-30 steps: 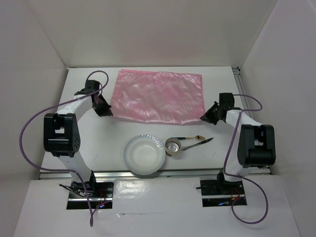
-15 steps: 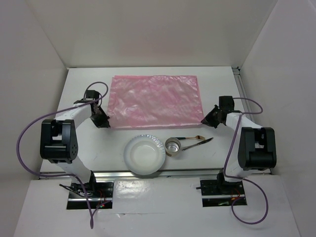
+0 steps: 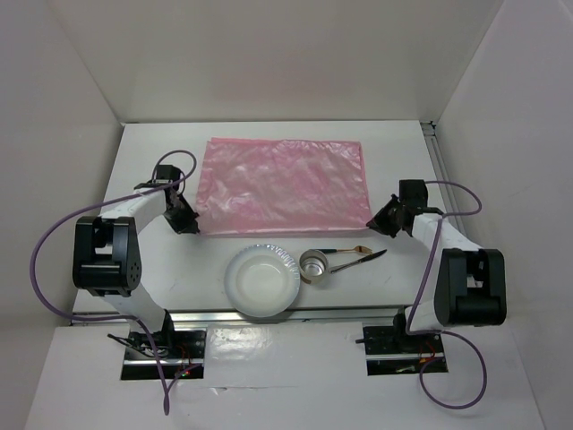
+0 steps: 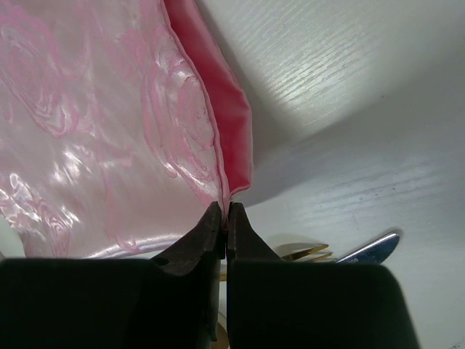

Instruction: Set the dinner table for one person

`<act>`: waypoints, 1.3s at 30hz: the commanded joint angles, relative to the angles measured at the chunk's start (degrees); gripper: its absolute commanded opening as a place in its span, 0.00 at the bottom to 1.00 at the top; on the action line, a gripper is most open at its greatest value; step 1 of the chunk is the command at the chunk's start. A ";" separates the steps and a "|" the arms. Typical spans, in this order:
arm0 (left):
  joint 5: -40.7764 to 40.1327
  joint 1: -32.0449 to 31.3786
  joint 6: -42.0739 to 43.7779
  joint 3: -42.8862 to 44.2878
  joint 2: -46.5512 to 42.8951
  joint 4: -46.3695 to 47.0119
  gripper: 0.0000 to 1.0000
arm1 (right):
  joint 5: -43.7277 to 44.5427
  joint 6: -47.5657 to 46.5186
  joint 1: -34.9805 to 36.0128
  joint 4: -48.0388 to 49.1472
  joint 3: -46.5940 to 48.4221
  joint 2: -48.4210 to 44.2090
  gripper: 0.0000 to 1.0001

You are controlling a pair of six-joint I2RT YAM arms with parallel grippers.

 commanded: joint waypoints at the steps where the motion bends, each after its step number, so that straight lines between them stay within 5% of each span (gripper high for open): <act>1: -2.12 0.26 0.12 -0.40 -0.18 -0.74 0.00 | 2.75 -0.07 0.42 -0.93 -1.08 -0.93 0.00; 3: -2.12 0.26 0.12 -0.40 -0.71 -0.74 0.09 | 3.37 -0.07 0.42 -1.46 -1.08 -0.93 0.05; 5: -2.64 0.26 0.64 -0.40 -1.24 -1.27 0.41 | 5.12 -0.07 0.42 -3.04 -0.47 -0.40 0.13; 9: -3.26 0.26 0.64 0.38 -2.29 -2.41 0.82 | 7.31 0.45 0.42 -4.89 0.85 -0.40 0.50; 11: -3.87 0.26 0.64 1.44 -2.29 -4.25 0.88 | 7.93 -0.07 0.42 -5.50 2.25 -1.10 0.70; 13: -5.36 0.26 1.17 3.28 -3.60 -5.31 0.88 | 8.46 -0.86 0.42 -6.90 4.00 -3.12 0.86; 16: -6.95 0.26 1.17 6.44 -6.33 -7.77 0.88 | 8.99 -1.57 0.42 -9.71 6.47 -5.66 0.95; 23: -5.99 -2.28 5.55 9.80 -15.81 -9.80 0.82 | 10.05 -8.32 8.49 -14.37 11.22 -14.19 0.92; 32: 0.25 -13.27 3.99 -7.58 -31.02 -13.40 0.83 | 3.66 -12.29 23.61 -24.13 11.93 -18.94 0.94; 39: 1.40 -18.90 -0.50 -7.44 -36.75 -13.40 0.88 | 2.48 -11.51 34.50 -26.33 8.59 -17.28 0.95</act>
